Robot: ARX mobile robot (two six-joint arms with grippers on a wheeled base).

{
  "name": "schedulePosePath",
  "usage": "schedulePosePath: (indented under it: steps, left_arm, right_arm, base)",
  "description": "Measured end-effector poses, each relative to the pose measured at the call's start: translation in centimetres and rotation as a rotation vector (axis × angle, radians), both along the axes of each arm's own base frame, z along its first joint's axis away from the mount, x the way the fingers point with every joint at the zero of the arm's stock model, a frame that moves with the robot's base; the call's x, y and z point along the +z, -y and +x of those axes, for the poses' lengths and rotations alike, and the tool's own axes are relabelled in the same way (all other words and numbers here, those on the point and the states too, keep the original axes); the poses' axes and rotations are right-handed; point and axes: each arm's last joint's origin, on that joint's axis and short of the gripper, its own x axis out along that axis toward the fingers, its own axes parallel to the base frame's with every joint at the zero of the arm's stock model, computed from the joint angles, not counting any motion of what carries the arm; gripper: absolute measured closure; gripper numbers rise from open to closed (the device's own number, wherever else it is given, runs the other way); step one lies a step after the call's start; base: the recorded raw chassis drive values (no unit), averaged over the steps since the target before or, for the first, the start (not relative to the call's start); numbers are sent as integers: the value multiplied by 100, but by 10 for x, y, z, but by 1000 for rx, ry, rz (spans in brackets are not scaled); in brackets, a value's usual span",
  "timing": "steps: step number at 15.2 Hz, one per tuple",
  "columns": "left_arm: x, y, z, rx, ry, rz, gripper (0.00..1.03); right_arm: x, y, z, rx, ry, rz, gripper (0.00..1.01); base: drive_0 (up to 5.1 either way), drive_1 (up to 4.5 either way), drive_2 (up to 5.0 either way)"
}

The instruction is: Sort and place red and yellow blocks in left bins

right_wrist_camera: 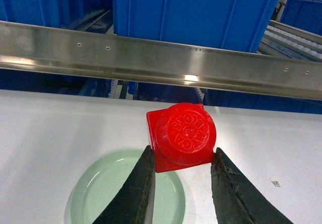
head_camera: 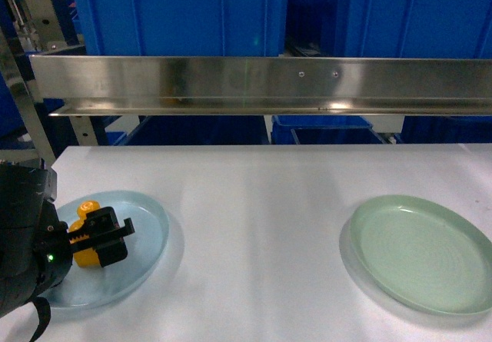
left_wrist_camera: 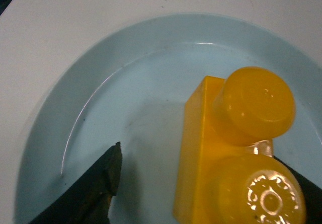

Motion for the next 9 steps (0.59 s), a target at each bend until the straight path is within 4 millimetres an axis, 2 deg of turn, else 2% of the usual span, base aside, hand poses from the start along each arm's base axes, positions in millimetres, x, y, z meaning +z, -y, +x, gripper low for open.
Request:
schedulePosePath:
  steps: [6,9]
  left_arm:
    - [3,0,2,-16,30,39,73]
    - [25,-2,5,-58,107,89,75]
  right_arm:
    - [0,0,0,0,0,0,77]
    - [0,0,0,0,0,0,77]
  base:
    - [0,0,0]
    - [0,0,0]
